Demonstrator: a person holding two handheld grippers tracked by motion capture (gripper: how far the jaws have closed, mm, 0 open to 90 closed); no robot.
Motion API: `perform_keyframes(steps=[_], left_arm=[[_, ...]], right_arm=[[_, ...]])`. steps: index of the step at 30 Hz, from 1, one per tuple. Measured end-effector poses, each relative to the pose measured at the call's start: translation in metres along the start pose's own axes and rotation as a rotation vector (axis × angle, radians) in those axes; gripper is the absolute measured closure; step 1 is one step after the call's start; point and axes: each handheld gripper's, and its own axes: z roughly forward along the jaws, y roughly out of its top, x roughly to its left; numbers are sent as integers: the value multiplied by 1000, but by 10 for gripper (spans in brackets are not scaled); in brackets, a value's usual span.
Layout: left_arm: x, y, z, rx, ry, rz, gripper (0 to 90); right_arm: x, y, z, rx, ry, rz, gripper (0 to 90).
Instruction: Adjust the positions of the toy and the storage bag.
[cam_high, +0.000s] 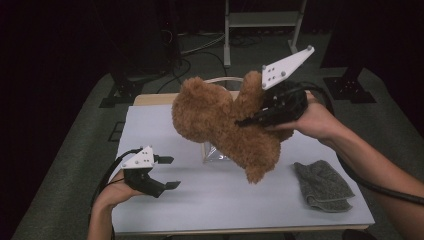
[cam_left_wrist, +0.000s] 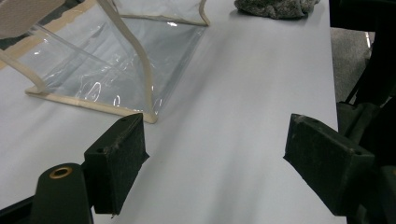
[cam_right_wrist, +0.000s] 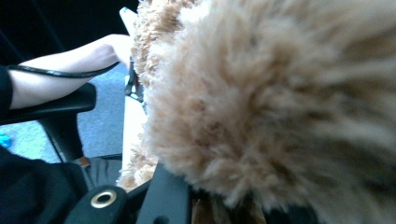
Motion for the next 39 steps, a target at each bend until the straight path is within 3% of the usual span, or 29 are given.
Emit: perform_keyframes(steps=[9,22,33,39], left_arm=[[2,-2,-5,-6,12,-8,194],[4,-6,-6,2,19,-16,193],[5,-8,-9,-4,27,-23,192],[5,-7,-10,-5,30,-20,192]], right_arm=[[-20,28,-9,-5,-31,-12,766],[-59,51,-5,14,-54,10,765],[-64,74,-8,17,-64,-16,766],[-75,88,-6,25,-70,-30,766]])
